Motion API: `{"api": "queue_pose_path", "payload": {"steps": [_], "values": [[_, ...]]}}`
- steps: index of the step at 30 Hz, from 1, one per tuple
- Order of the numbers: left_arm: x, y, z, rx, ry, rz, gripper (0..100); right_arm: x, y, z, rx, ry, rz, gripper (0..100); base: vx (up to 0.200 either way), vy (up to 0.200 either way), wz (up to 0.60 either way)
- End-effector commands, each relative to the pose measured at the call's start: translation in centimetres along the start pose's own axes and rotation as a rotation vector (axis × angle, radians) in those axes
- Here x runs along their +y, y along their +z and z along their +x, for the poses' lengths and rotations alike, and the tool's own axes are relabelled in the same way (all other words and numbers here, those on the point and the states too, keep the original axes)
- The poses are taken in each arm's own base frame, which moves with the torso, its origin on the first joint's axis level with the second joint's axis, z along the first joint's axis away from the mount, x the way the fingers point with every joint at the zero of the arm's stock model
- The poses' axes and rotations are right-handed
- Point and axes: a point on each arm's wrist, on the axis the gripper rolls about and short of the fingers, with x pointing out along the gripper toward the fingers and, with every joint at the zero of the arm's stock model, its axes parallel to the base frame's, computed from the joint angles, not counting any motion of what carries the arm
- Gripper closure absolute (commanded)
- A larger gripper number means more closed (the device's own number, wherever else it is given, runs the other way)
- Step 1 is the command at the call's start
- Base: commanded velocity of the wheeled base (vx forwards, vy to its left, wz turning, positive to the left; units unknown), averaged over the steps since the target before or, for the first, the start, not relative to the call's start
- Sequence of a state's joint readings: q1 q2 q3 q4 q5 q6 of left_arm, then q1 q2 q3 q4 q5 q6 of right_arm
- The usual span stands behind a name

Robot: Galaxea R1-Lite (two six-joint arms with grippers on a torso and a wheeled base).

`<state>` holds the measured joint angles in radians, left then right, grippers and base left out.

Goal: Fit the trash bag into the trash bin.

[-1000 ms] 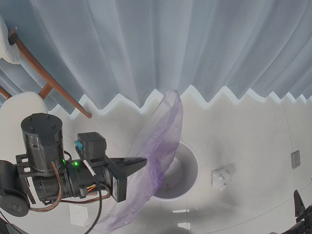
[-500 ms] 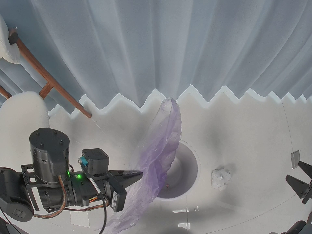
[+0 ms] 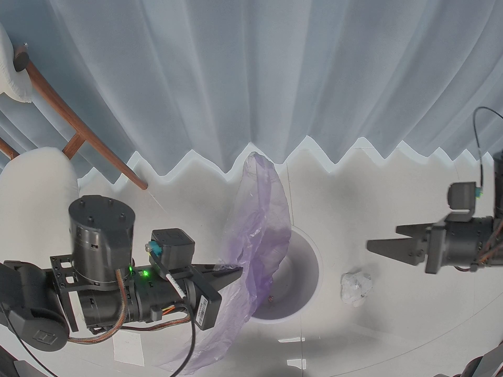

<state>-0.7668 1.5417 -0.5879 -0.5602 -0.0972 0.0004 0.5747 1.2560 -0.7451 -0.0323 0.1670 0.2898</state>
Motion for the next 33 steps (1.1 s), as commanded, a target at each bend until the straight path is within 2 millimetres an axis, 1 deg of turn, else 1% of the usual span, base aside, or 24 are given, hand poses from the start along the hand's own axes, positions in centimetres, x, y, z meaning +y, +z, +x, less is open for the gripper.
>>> {"api": "queue_pose_path", "payload": {"steps": [1, 2, 8, 11, 13, 15, 17, 21, 25, 27, 28, 30, 31, 33], "values": [[0.1, -0.2, 2.0, 0.036, -0.002, 0.001, 100, 2.6, 1.5, 6.6, 0.106, 0.036, -0.007, 0, 0.0, 0.0, 0.0], [0.1, 0.0, 2.4, 0.036, -0.001, 0.0, 100, 2.7, 2.2, 8.0, 0.103, 0.014, -0.006, 0, 0.0, 0.0, 0.0], [0.1, -0.1, 3.0, 0.044, -0.002, -0.001, 100, 2.9, 3.6, 11.2, 0.083, -0.057, -0.014, 0, 0.0, 0.0, 0.0], [0.0, -0.2, 3.1, 0.048, -0.006, 0.001, 100, 2.9, 3.9, 12.5, 0.08, -0.075, -0.017, 0, 0.0, 0.0, 0.0], [-0.1, -0.2, 3.1, 0.05, -0.009, 0.002, 100, 3.0, 4.1, 13.0, 0.076, -0.08, -0.017, 0, 0.0, 0.0, 0.0], [-0.1, -0.2, 3.1, 0.052, -0.009, 0.002, 100, 3.2, 4.4, 13.9, 0.072, -0.08, -0.022, 0, 0.0, 0.0, 0.0], [-0.1, -0.3, 3.2, 0.053, -0.009, 0.002, 100, 3.7, 4.5, 14.2, 0.07, -0.068, -0.027, 0, 0.0, 0.0, 0.0], [-0.1, -0.2, 3.4, 0.053, -0.011, 0.002, 100, 4.0, 4.6, 15.2, 0.07, -0.067, -0.031, 0, 0.0, 0.0, 0.0], [-0.2, -0.1, 3.4, 0.05, -0.015, 0.005, 100, 4.3, 5.5, 16.6, 0.051, -0.06, -0.032, 0, 0.0, 0.0, 0.0], [-0.2, -0.1, 3.4, 0.05, -0.015, 0.005, 100, 4.4, 5.6, 16.8, 0.047, -0.059, -0.032, 0, 0.0, 0.0, 0.0], [-0.3, -0.1, 3.3, 0.049, -0.016, 0.004, 100, 4.5, 5.9, 17.6, 0.041, -0.057, -0.032, 0, 0.0, 0.0, 0.0], [-0.3, -0.1, 3.3, 0.049, -0.018, 0.003, 100, 4.6, 6.0, 17.9, 0.039, -0.053, -0.034, 0, 0.0, 0.0, 0.0], [-0.4, -0.1, 3.3, 0.047, -0.02, 0.004, 100, 5.1, 6.1, 18.5, 0.033, -0.051, -0.039, 0, 0.0, 0.0, 0.0], [-0.4, -0.1, 3.3, 0.047, -0.019, 0.003, 100, 5.3, 6.1, 18.8, 0.031, -0.053, -0.041, 0, 0.0, 0.0, 0.0]]}}
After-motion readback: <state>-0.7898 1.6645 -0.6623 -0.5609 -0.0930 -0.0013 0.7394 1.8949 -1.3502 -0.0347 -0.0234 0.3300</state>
